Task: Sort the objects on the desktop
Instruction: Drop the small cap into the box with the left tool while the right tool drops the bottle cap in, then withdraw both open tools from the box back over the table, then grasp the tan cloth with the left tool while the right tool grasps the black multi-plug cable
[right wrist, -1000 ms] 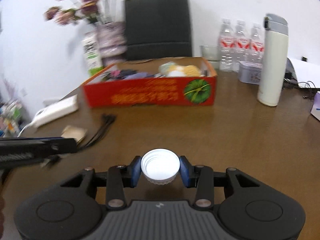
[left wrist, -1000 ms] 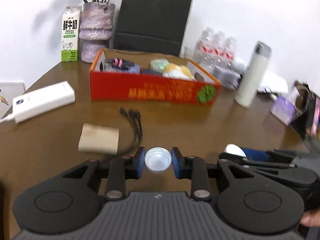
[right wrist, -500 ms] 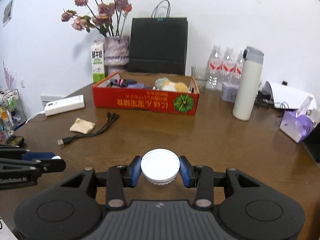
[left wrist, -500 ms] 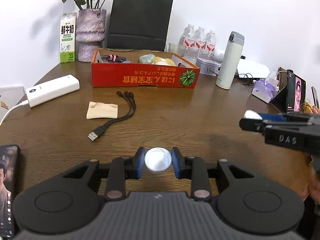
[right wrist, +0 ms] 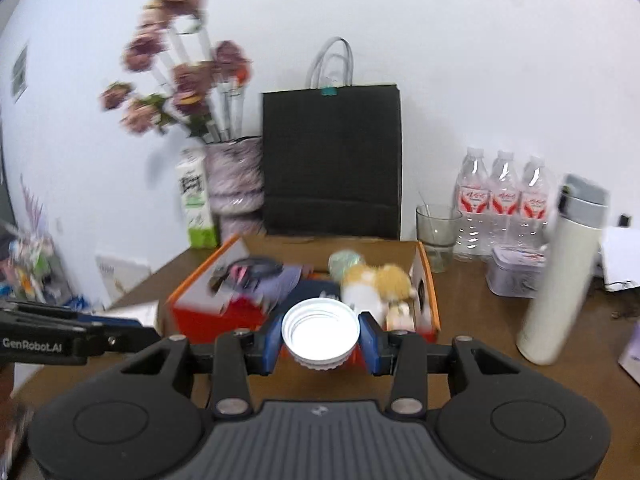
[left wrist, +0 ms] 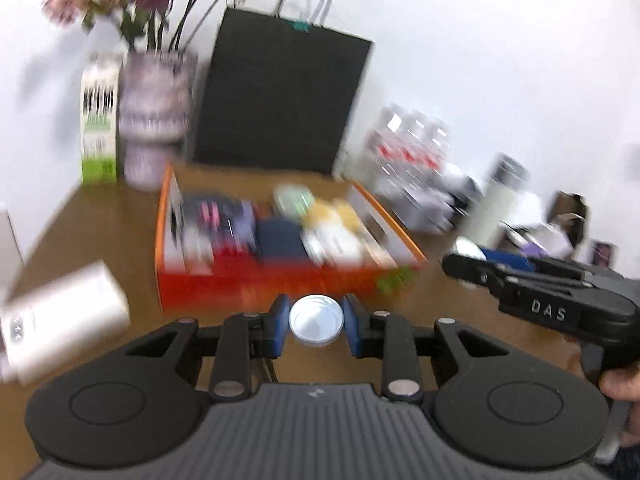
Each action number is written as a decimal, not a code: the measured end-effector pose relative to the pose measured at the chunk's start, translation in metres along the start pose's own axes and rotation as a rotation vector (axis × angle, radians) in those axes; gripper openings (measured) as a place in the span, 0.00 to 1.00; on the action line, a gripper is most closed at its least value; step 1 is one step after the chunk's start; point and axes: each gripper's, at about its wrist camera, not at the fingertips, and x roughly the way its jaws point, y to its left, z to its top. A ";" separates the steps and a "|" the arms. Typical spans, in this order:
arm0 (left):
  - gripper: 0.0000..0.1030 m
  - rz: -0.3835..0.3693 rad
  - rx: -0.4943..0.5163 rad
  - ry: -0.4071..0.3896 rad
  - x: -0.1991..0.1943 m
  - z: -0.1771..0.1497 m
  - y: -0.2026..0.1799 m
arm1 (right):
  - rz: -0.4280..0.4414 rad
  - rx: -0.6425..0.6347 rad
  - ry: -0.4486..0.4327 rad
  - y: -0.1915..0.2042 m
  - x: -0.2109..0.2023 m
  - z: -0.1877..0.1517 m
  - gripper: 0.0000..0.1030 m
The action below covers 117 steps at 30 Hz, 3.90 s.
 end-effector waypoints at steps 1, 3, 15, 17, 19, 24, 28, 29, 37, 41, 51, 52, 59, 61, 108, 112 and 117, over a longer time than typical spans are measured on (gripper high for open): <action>0.28 0.017 0.014 -0.001 0.016 0.014 -0.001 | 0.004 0.031 0.015 -0.007 0.019 0.011 0.38; 0.28 0.049 0.016 0.018 0.051 0.037 0.001 | 0.029 0.112 0.048 -0.027 0.056 0.030 0.38; 0.55 0.086 0.049 0.110 0.156 0.042 0.007 | 0.057 0.239 0.180 -0.056 0.165 0.016 0.49; 0.60 0.096 0.063 0.093 0.146 0.043 0.005 | 0.062 0.251 0.165 -0.058 0.161 0.018 0.51; 0.65 0.108 0.082 0.077 0.134 0.046 0.002 | 0.061 0.256 0.155 -0.059 0.152 0.021 0.53; 0.80 0.159 0.121 0.033 0.095 0.038 -0.010 | 0.033 0.180 0.149 -0.042 0.122 0.017 0.66; 1.00 0.241 0.035 0.003 0.056 -0.007 -0.012 | -0.053 0.101 0.147 -0.027 0.089 -0.012 0.71; 1.00 0.263 0.013 -0.008 0.046 -0.025 -0.013 | -0.079 0.080 0.144 -0.025 0.079 -0.023 0.75; 1.00 0.279 -0.015 -0.001 -0.019 -0.141 -0.023 | -0.146 0.077 0.147 -0.004 -0.009 -0.125 0.81; 1.00 0.266 0.073 0.004 -0.044 -0.175 -0.035 | -0.135 0.109 0.172 0.006 -0.051 -0.173 0.83; 1.00 0.233 0.094 -0.045 -0.061 -0.202 -0.039 | -0.131 0.097 0.083 0.025 -0.090 -0.194 0.95; 1.00 0.244 0.100 -0.044 -0.061 -0.202 -0.040 | -0.134 0.107 0.079 0.024 -0.089 -0.193 0.94; 1.00 0.243 0.140 -0.082 -0.065 -0.206 -0.046 | -0.126 0.179 0.077 0.013 -0.088 -0.194 0.94; 1.00 0.229 0.137 -0.081 -0.065 -0.205 -0.044 | -0.126 0.169 0.090 0.014 -0.086 -0.193 0.94; 0.01 0.285 -0.199 -0.191 -0.029 -0.142 0.025 | -0.035 -0.087 0.183 0.066 0.013 -0.140 0.03; 0.01 0.128 -0.216 -0.121 -0.043 -0.168 -0.020 | -0.081 -0.043 0.147 0.049 -0.040 -0.159 0.03; 0.02 0.058 -0.138 -0.108 -0.059 -0.180 -0.061 | -0.120 -0.041 0.062 0.034 -0.090 -0.159 0.02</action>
